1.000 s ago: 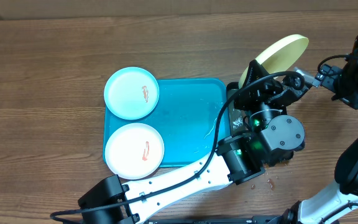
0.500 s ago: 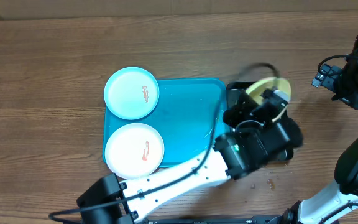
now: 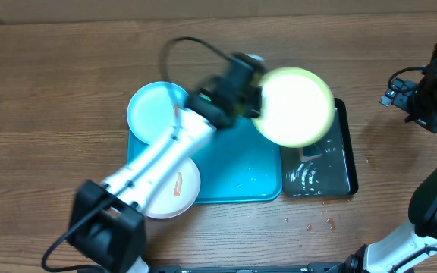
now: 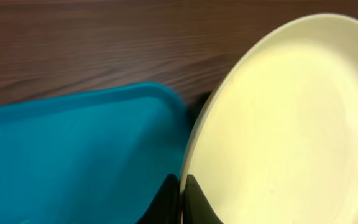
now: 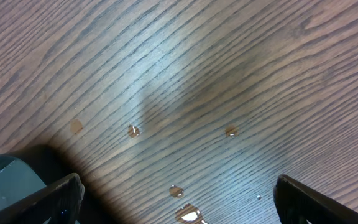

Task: Clean dirty plates on tray and stack at the side
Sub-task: 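Lift yellow plate with left gripper and carry it to the left, then lower yellow plate onto table left of tray and release, then move left gripper to the light-blue plate rim on the tray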

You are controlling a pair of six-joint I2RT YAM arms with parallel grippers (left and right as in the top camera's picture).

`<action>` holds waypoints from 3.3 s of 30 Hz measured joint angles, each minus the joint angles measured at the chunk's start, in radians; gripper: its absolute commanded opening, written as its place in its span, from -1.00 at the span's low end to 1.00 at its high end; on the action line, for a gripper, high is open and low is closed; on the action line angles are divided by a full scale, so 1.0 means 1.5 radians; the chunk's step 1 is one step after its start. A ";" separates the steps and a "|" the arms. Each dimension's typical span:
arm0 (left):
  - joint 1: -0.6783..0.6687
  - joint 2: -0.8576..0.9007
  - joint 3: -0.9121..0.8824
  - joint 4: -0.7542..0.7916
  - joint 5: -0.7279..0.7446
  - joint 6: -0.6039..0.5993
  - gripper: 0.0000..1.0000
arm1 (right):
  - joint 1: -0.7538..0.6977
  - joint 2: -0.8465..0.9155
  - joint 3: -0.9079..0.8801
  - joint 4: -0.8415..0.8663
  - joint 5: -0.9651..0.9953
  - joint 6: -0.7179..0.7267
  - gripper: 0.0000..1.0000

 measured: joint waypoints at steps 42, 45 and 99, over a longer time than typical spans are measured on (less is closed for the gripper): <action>0.757 0.000 -0.187 0.013 -0.037 0.055 -0.92 | 0.000 0.000 0.000 0.000 0.000 0.000 1.00; 0.757 0.000 -0.217 0.048 -0.042 0.055 -0.91 | 0.000 0.000 0.000 0.000 0.000 0.000 1.00; 0.485 0.002 -0.125 -0.025 0.063 0.213 0.04 | 0.000 0.000 0.000 0.000 0.000 0.000 1.00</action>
